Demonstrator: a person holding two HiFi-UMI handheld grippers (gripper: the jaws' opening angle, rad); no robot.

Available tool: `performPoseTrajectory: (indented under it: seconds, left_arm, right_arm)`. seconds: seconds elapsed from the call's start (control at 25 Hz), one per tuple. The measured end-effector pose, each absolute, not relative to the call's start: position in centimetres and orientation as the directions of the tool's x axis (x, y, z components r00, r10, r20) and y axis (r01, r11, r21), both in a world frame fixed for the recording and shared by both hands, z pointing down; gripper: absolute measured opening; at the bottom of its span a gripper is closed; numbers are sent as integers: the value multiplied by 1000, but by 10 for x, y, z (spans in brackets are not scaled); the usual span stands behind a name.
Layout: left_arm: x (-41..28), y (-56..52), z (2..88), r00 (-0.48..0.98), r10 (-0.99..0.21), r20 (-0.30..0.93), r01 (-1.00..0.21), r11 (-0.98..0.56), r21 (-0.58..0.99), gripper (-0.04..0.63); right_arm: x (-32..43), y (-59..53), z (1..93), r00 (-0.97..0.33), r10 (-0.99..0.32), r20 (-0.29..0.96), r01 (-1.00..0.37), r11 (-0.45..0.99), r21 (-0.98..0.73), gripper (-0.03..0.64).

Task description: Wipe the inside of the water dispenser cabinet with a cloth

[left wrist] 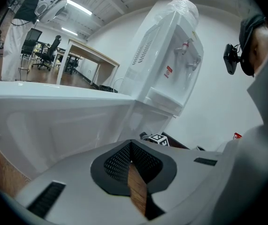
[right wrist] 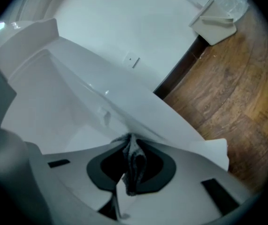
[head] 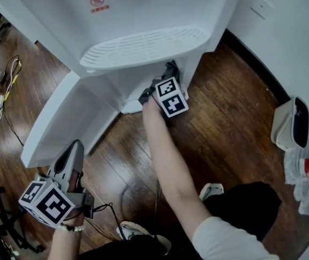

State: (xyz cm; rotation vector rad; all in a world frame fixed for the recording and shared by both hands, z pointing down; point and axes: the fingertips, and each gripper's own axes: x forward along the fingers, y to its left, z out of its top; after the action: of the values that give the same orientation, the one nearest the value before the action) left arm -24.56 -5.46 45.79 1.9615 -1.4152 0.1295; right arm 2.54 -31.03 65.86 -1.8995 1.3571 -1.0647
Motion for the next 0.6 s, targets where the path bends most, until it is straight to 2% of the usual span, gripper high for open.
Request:
performPoseTrajectory:
  seconds: [0.32, 0.48, 0.6]
  left_arm:
    - [-241, -54, 454, 409, -793, 451, -860, -169, 482, -14]
    - [-238, -54, 451, 418, -792, 445, -857, -182, 482, -14]
    - [-239, -53, 450, 419, -793, 442, -857, -183, 482, -14]
  right_arm:
    - [26, -297, 707, 143, -915, 378, -506, -395, -766, 37]
    - [24, -293, 688, 143, -931, 335, -509, -359, -782, 37]
    - [19, -289, 643, 149, -960, 236, -529, -279, -801, 35]
